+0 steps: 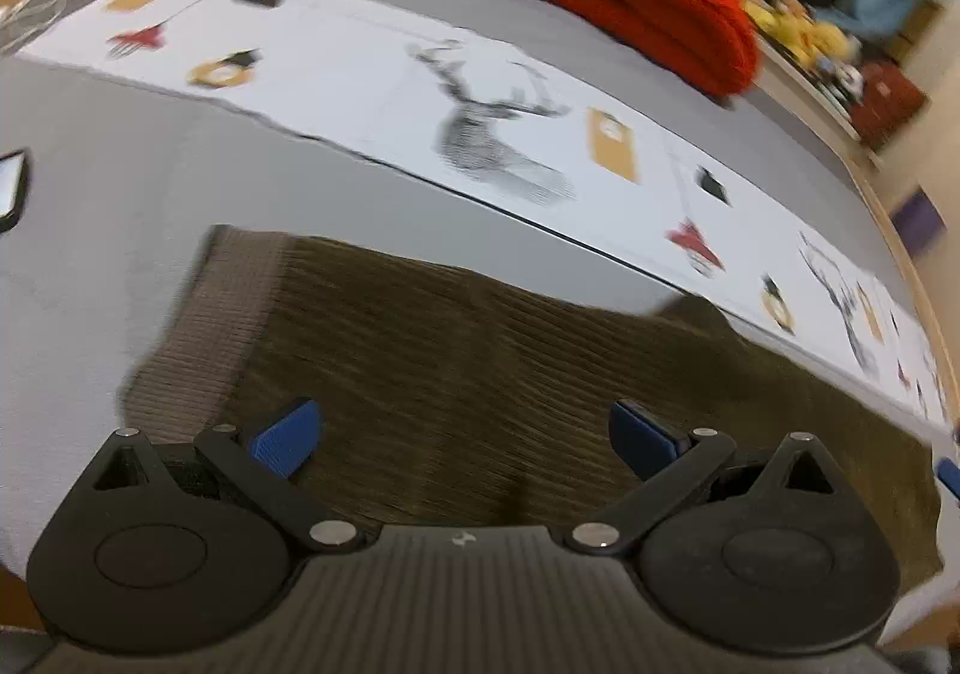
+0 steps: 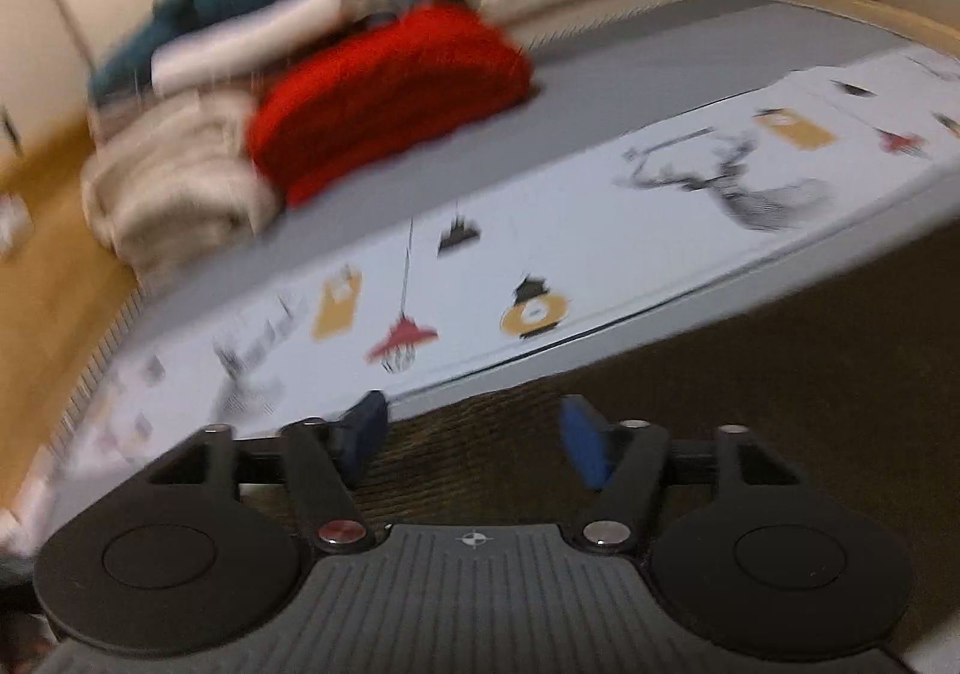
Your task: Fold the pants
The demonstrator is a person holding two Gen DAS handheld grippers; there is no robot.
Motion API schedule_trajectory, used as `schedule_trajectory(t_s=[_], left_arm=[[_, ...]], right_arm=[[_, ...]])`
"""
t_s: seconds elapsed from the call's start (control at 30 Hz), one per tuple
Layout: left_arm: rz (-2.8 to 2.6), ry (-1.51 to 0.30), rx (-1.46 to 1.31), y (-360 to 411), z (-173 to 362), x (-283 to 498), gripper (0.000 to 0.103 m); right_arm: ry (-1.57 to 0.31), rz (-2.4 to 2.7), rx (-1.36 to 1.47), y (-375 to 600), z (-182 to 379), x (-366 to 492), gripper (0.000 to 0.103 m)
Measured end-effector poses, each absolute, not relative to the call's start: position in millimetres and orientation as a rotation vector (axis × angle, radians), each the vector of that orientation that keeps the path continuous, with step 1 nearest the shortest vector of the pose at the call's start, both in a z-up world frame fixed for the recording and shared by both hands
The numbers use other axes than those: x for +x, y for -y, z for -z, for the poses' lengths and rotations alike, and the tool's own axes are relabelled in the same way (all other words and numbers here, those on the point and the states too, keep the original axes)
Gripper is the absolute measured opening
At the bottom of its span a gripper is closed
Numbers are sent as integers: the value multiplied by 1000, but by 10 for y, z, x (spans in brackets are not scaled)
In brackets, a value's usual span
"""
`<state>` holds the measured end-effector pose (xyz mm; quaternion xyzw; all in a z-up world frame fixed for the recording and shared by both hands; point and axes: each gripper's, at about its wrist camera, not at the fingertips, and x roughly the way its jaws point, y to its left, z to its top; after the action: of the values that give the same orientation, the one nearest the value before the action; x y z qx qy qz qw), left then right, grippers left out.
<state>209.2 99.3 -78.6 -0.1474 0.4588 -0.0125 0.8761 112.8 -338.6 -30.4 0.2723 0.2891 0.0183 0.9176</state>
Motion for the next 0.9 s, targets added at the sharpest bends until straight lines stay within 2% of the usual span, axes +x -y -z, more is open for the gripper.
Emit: schedule_trajectory(t_s=[0.17,0.4,0.7,0.9], left_arm=[[111,-925,-149,-412,783,1929,103],[156,-938,-14,180,973,1698,103],[90,-956,-45,364,1104,1464,103],[81,-920,-67,509,984,1348,103]], right_arm=[[-548,68,529,3582,213,373,76],[-522,163,525,3880,280,-163,77],[-496,212,433,4221,594,-447,77],[-491,176,567,4590,725,-569,79]])
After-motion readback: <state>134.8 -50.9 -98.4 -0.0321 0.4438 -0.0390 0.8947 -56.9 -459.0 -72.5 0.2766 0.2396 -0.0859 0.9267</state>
